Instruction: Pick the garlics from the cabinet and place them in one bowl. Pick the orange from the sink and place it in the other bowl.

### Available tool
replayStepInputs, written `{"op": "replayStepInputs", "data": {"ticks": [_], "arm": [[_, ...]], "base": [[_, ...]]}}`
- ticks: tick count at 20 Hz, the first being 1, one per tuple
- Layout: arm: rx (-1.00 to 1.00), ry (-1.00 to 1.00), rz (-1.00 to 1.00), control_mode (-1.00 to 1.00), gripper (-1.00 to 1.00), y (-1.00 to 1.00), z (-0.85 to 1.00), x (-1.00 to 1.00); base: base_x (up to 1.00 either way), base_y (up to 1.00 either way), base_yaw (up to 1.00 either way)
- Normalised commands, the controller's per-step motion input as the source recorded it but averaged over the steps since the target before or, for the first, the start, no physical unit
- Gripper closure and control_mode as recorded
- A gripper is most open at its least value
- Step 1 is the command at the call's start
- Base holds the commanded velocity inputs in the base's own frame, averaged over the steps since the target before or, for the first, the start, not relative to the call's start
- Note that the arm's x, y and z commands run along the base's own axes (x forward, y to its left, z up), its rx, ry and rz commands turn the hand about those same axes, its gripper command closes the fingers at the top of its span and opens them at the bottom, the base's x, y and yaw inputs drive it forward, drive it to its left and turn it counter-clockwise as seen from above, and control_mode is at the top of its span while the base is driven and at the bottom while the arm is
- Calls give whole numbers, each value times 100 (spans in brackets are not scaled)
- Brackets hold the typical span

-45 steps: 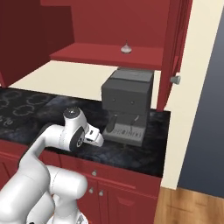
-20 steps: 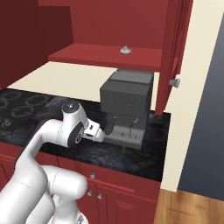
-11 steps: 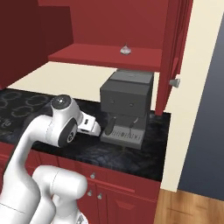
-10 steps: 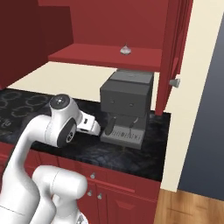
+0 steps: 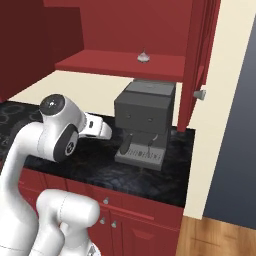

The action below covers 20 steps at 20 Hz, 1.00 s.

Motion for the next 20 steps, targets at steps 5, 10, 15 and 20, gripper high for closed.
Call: {"op": "replayStepInputs", "data": {"ticks": [5, 10, 15, 20], "arm": [[-1, -6, 1, -100, -100, 0, 76, -23], [0, -6, 0, -100, -100, -2, 73, -19], [0, -6, 0, -100, -100, -7, 70, -4], [0, -7, 1, -100, -100, -12, 60, 0]], "base": [[0, 0, 0], [0, 0, 0], [0, 0, 0], [0, 0, 0]]}}
